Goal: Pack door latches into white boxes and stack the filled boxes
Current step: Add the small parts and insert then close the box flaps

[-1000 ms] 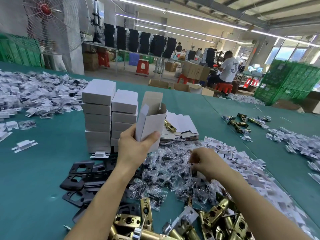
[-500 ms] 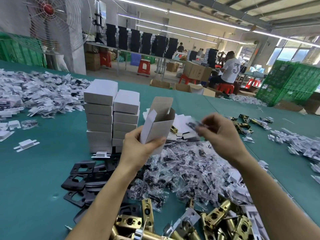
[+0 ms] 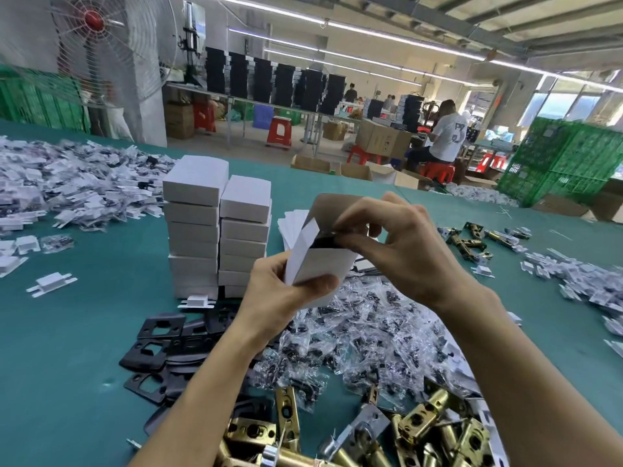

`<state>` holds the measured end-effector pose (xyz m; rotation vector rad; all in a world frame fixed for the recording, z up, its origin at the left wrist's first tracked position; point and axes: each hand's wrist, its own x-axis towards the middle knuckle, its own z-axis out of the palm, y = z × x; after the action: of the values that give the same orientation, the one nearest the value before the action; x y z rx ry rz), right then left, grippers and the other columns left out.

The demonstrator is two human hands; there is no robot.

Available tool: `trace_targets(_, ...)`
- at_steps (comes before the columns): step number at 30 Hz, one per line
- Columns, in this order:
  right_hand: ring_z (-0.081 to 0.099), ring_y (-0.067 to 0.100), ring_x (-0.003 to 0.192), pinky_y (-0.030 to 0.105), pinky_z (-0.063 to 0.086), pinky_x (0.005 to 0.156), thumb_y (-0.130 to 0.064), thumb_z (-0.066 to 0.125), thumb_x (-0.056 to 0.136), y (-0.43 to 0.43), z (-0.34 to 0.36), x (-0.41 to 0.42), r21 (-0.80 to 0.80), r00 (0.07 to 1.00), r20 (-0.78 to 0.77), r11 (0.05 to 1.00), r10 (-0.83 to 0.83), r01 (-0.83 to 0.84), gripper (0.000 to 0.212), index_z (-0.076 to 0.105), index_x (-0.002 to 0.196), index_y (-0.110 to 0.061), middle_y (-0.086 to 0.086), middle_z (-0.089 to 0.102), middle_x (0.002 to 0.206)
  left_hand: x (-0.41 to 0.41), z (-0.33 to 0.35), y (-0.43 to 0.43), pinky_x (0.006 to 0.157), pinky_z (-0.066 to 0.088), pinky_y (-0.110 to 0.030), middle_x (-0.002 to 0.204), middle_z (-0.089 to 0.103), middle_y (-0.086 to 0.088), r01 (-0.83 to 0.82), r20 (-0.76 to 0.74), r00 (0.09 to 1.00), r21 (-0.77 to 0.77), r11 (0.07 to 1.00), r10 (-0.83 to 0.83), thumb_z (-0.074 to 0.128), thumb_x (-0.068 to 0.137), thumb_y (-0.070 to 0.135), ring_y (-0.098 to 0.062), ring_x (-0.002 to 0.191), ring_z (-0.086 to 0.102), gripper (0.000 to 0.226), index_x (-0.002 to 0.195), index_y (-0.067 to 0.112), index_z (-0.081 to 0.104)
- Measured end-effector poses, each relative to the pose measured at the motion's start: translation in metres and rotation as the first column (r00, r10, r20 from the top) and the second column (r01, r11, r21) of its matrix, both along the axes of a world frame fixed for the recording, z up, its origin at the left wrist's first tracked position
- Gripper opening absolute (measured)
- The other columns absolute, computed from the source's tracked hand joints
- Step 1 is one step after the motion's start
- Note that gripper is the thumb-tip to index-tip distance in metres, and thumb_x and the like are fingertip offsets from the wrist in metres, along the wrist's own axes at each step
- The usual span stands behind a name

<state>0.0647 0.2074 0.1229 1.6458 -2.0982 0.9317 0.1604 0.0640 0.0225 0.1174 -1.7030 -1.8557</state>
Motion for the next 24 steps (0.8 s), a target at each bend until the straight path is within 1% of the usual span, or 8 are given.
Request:
trace_targets(2, 0.054, 0.015, 0.083, 0.028, 0.043, 0.071, -0.019, 0.076, 0.084, -0.001, 0.001, -0.002, -0.019, 1.000, 0.013, 1.000, 0.012, -0.012, 0.007, 0.075, 0.091, -0.022, -0.005, 0.063, 0.085, 0.000, 0.001, 0.000, 0.065, 0.056, -0.023, 0.093, 0.075, -0.011, 0.013, 0.002, 1.000, 0.009, 1.000, -0.013, 0.086, 0.064, 0.023, -0.016, 0.080, 0.068, 0.027, 0.089, 0.032, 0.080)
trace_targets(5, 0.053, 0.003, 0.078, 0.016, 0.039, 0.070, -0.014, 0.076, 0.083, -0.002, 0.001, -0.002, -0.080, 0.995, 0.098, 0.997, 0.012, -0.004, 0.011, 0.078, 0.092, -0.021, -0.001, 0.062, 0.086, 0.000, 0.000, 0.000, 0.067, 0.056, -0.024, 0.093, 0.075, -0.008, 0.022, 0.004, 1.000, 0.013, 1.000, -0.022, 0.087, 0.063, 0.024, -0.016, 0.081, 0.068, 0.030, 0.092, 0.031, 0.080)
trace_targets(8, 0.052, 0.005, 0.074, 0.022, 0.041, 0.069, -0.017, 0.071, 0.089, 0.000, 0.001, -0.003, 0.006, 0.992, 0.122, 0.999, -0.036, 0.035, 0.011, 0.078, 0.097, -0.019, -0.006, 0.062, 0.085, 0.001, -0.001, 0.000, 0.065, 0.055, -0.021, 0.092, 0.075, -0.006, 0.020, 0.010, 1.000, -0.002, 1.000, -0.019, 0.087, 0.064, 0.025, -0.013, 0.080, 0.068, 0.031, 0.093, 0.033, 0.080)
trace_targets(10, 0.047, 0.006, 0.082, 0.026, 0.036, 0.073, -0.030, 0.062, 0.096, 0.001, 0.003, -0.004, 0.164, 0.992, 0.069, 0.982, -0.106, 0.094, 0.018, 0.078, 0.098, -0.023, -0.010, 0.055, 0.089, 0.000, -0.002, 0.000, 0.064, 0.054, -0.020, 0.092, 0.076, -0.004, 0.010, 0.012, 1.000, -0.007, 1.000, -0.010, 0.087, 0.065, 0.026, -0.011, 0.079, 0.069, 0.030, 0.093, 0.035, 0.080)
trace_targets(12, 0.042, 0.012, 0.091, 0.029, 0.031, 0.077, -0.049, 0.047, 0.097, 0.002, 0.005, -0.002, 0.318, 0.990, -0.008, 0.938, -0.144, 0.139, 0.035, 0.075, 0.097, -0.028, -0.013, 0.046, 0.090, 0.000, -0.003, 0.000, 0.064, 0.054, -0.019, 0.091, 0.076, -0.004, 0.006, 0.018, 1.000, -0.010, 1.000, -0.006, 0.086, 0.066, 0.026, -0.011, 0.078, 0.069, 0.028, 0.092, 0.035, 0.080)
trace_targets(16, 0.037, 0.016, 0.103, 0.034, 0.033, 0.088, -0.071, 0.024, 0.085, 0.005, 0.010, 0.007, 0.424, 0.984, -0.086, 0.888, -0.158, 0.179, 0.062, 0.070, 0.111, -0.037, -0.007, 0.042, 0.102, -0.001, -0.003, 0.001, 0.063, 0.053, -0.020, 0.086, 0.075, -0.002, 0.018, 0.019, 1.000, -0.015, 1.000, -0.018, 0.086, 0.067, 0.029, -0.010, 0.075, 0.068, 0.025, 0.091, 0.032, 0.079)
trace_targets(20, 0.034, 0.017, 0.106, 0.036, 0.032, 0.095, -0.065, 0.032, 0.089, 0.007, 0.004, 0.007, 0.481, 0.973, -0.166, 0.848, -0.159, 0.221, 0.051, 0.064, 0.122, -0.042, -0.006, 0.038, 0.112, -0.002, -0.004, 0.002, 0.064, 0.052, -0.020, 0.082, 0.074, 0.000, 0.041, 0.026, 0.999, -0.017, 0.999, -0.041, 0.084, 0.069, 0.028, -0.009, 0.073, 0.066, 0.023, 0.092, 0.030, 0.079)
trace_targets(24, 0.049, 0.015, 0.105, 0.037, 0.043, 0.093, -0.040, 0.059, 0.095, 0.010, -0.007, 0.003, 0.252, 0.993, -0.045, 0.961, -0.106, 0.114, 0.026, 0.067, 0.117, -0.029, -0.008, 0.048, 0.108, -0.003, -0.005, 0.002, 0.064, 0.053, -0.021, 0.086, 0.075, -0.001, 0.028, 0.029, 0.999, -0.017, 0.999, -0.028, 0.084, 0.068, 0.029, -0.010, 0.076, 0.067, 0.024, 0.091, 0.033, 0.079)
